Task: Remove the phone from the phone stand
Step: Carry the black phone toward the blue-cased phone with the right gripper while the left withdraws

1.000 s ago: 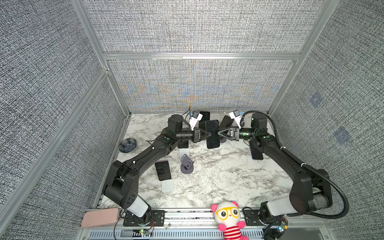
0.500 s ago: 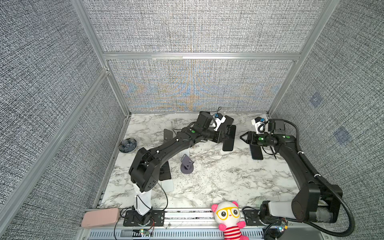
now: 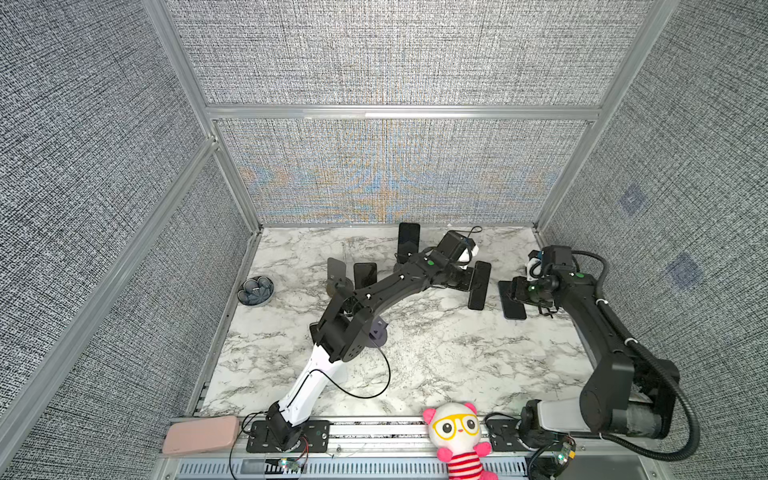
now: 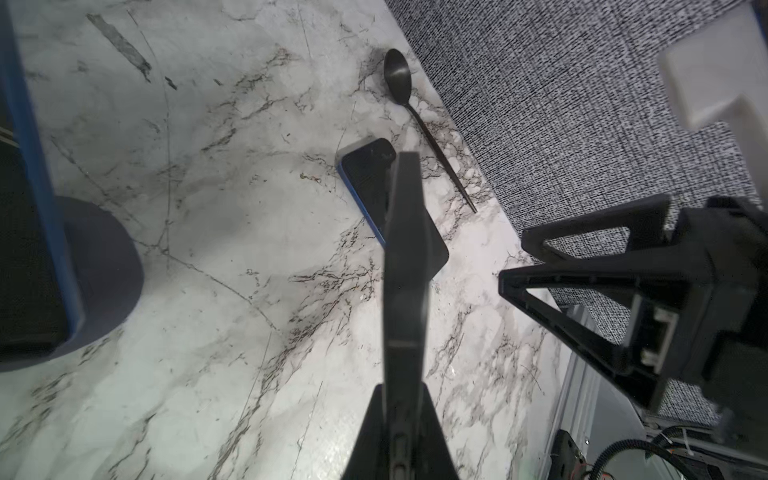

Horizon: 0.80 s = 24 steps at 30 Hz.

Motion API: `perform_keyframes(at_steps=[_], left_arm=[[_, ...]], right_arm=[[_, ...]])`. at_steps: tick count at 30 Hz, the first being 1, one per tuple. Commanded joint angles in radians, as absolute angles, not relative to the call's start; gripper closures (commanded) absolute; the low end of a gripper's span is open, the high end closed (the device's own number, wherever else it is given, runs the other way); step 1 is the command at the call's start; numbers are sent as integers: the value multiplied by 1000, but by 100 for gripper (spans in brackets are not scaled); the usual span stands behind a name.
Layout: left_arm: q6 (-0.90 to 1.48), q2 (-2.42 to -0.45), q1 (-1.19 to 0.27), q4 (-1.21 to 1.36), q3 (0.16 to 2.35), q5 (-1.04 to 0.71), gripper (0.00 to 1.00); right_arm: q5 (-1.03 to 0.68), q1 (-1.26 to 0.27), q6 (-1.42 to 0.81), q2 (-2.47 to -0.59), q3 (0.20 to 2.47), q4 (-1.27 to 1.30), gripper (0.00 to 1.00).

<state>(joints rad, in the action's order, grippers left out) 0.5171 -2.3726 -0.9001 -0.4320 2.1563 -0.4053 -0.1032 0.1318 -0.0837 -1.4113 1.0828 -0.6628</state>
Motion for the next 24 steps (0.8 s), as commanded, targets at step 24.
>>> perform_keyframes(at_steps=[24], left_arm=[[845, -2557, -894, -250, 2170, -477, 100]], right_arm=[[6, 133, 82, -1862, 1233, -613, 19]])
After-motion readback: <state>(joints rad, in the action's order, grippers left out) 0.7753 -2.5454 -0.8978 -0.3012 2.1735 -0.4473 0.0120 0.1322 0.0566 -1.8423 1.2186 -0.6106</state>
